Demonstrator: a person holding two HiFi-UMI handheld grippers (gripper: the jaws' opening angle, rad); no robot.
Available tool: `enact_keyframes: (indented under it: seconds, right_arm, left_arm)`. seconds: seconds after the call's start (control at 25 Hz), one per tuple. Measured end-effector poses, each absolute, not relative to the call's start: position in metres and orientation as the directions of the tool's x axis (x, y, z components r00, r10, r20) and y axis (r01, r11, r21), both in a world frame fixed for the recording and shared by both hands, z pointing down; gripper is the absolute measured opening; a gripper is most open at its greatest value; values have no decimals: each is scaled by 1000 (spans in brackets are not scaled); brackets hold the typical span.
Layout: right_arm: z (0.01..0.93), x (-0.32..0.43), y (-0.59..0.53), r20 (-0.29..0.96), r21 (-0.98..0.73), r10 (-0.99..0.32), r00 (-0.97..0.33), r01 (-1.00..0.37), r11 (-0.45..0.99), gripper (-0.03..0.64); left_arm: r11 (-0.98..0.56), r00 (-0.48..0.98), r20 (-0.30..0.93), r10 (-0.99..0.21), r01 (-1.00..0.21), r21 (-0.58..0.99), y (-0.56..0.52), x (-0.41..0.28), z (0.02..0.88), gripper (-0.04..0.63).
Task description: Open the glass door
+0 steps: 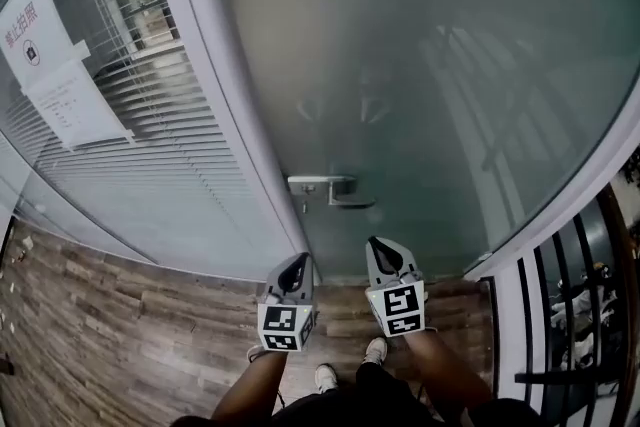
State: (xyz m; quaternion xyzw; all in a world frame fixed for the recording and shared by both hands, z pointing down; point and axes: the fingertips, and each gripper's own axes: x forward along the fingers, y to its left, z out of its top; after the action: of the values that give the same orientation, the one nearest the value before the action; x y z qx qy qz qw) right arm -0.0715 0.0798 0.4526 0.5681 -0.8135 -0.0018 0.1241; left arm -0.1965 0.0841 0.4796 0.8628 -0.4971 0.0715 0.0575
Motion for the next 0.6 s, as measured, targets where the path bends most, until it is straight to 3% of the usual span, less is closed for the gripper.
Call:
enact_keyframes:
  seconds: [0.08, 0.28, 0.4, 0.6]
  right_arm:
    - [448, -73, 57, 216, 165, -900, -380, -894, 417, 18]
    - [441, -84, 17, 304, 313, -818, -488, -760, 570, 101]
    - [447, -93, 3, 414, 416, -732, -541, -603, 681, 128]
    - [475, -111, -13, 608, 436, -578, -544, -379, 816, 177]
  left_arm:
    - [-476, 471, 172, -865, -879, 13, 66, -193, 480, 3]
    - [-425, 418, 217, -882, -905, 17, 39, -189, 488, 3]
    - [-387, 381, 214, -899, -922, 15, 28, -190, 491, 3]
    - [-337, 327, 222, -919, -941, -8, 23, -195, 498, 3]
